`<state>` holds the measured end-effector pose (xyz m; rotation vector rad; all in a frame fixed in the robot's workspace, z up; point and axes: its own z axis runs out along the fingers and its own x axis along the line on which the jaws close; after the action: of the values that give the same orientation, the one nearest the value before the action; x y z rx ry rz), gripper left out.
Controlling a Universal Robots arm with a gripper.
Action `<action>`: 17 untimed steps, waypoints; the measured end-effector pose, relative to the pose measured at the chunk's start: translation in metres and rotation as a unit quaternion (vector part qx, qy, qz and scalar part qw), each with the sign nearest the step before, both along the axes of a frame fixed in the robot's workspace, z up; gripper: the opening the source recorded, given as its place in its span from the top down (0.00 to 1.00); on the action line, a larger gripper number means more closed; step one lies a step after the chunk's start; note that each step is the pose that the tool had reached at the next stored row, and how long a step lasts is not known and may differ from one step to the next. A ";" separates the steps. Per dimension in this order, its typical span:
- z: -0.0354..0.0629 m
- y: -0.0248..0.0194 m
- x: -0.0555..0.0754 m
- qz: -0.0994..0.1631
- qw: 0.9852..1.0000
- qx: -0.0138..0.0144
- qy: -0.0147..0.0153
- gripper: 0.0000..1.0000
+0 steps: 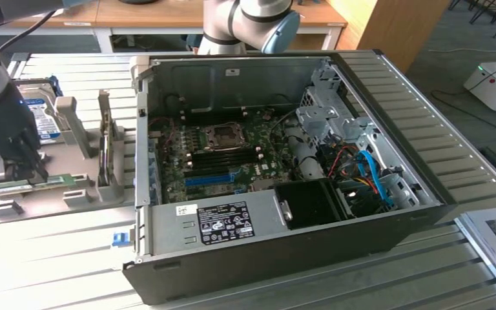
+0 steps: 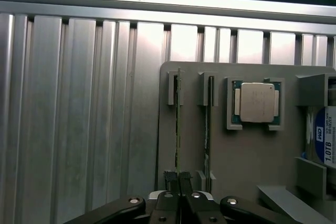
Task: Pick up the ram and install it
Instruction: 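Pick up the ram and move it above insertion slot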
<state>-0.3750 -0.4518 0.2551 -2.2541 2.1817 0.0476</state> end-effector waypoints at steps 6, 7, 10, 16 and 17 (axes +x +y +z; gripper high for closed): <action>0.0028 0.0000 0.000 0.000 1.000 0.000 0.000 0.89; 0.0031 0.0000 0.000 0.000 1.000 0.000 0.000 0.89; 0.0049 0.0000 0.000 0.000 1.000 0.000 0.000 0.89; 0.0111 0.0000 0.000 0.000 1.000 0.000 0.000 0.89; 0.0120 0.0000 0.000 0.000 1.000 0.000 0.000 0.89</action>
<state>-0.3750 -0.4518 0.2671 -2.2541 2.1816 0.0476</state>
